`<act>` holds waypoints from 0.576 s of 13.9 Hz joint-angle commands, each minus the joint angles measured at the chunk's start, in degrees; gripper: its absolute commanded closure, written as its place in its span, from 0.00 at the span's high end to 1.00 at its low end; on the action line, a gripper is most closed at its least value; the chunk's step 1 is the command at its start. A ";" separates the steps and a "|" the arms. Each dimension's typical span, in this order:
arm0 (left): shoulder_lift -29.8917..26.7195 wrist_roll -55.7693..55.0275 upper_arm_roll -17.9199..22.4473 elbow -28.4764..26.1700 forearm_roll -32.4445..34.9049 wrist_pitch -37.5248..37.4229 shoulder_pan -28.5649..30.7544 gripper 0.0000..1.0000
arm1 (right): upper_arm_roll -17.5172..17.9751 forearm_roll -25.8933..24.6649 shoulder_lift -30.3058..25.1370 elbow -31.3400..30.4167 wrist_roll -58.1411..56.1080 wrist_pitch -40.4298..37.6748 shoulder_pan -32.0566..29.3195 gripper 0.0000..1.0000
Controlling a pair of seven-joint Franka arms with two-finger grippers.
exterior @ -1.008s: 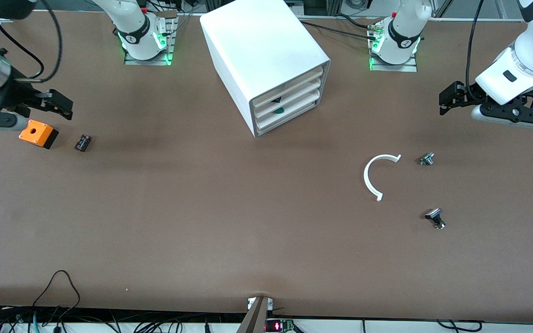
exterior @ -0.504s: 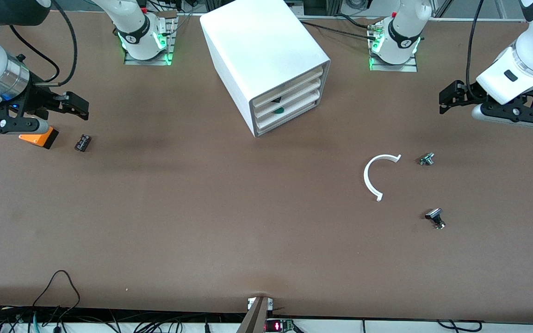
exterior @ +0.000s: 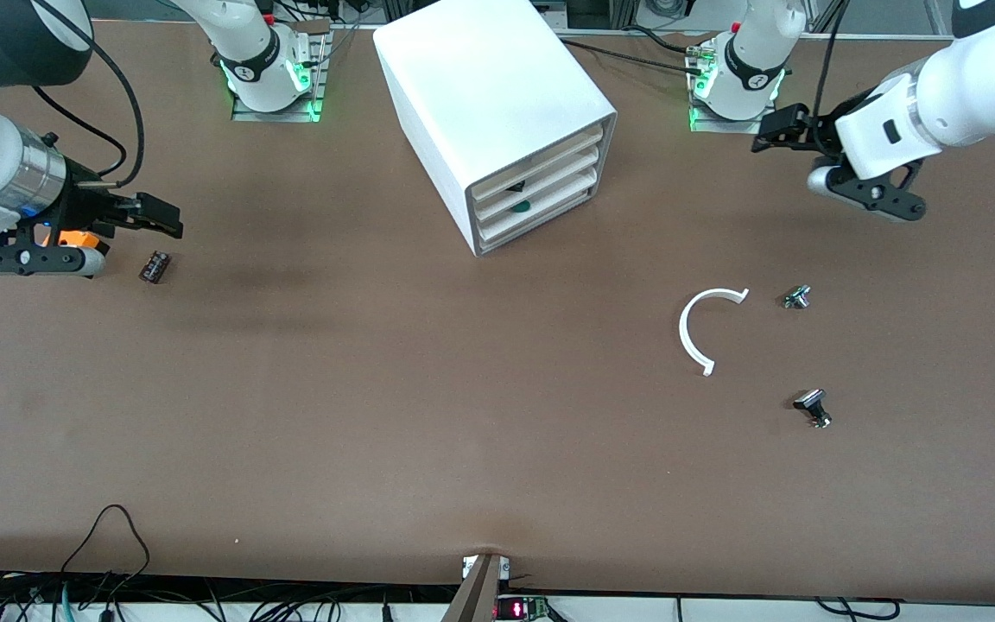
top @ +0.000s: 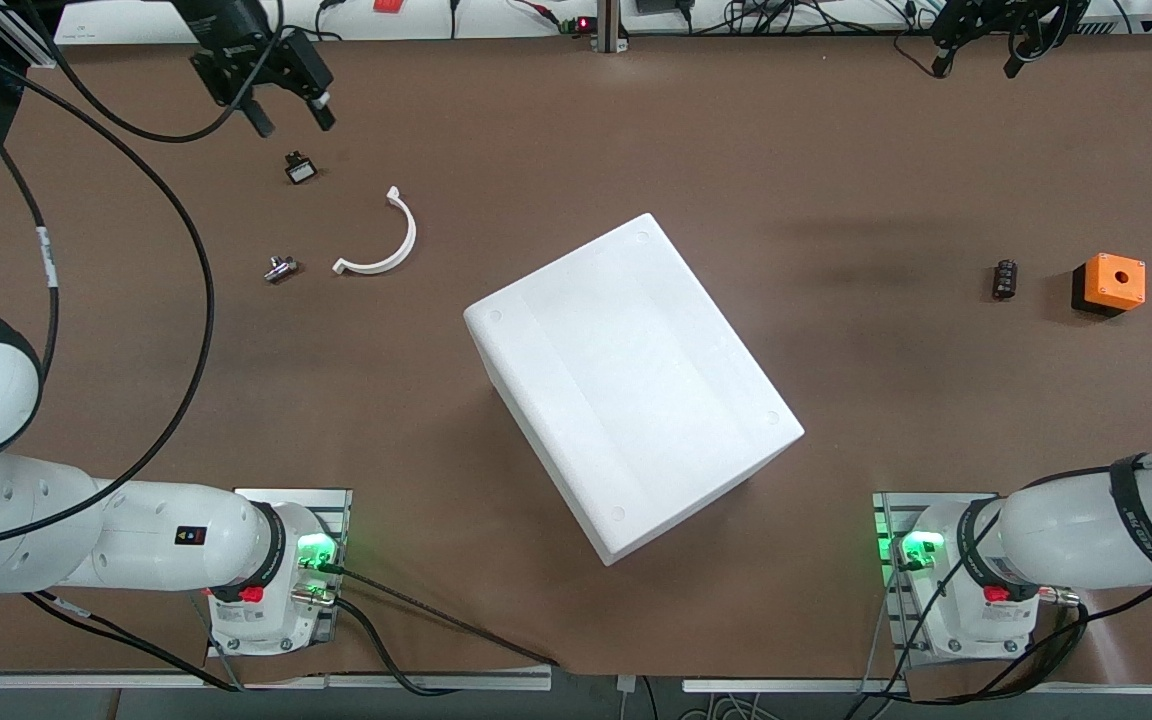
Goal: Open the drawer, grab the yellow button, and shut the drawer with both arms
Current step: 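Move the left gripper to the drawer handle while the right gripper approaches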
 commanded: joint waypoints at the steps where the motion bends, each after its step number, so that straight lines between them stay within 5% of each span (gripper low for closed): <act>1: 5.84 1.70 0.28 2.47 -8.05 -2.97 0.10 0.99 | 0.51 3.01 1.71 0.30 0.90 1.55 0.32 1.00; 8: 18.86 21.20 0.28 1.50 -26.26 -3.51 0.02 0.99 | 0.60 5.40 4.52 0.39 7.92 6.12 4.97 1.00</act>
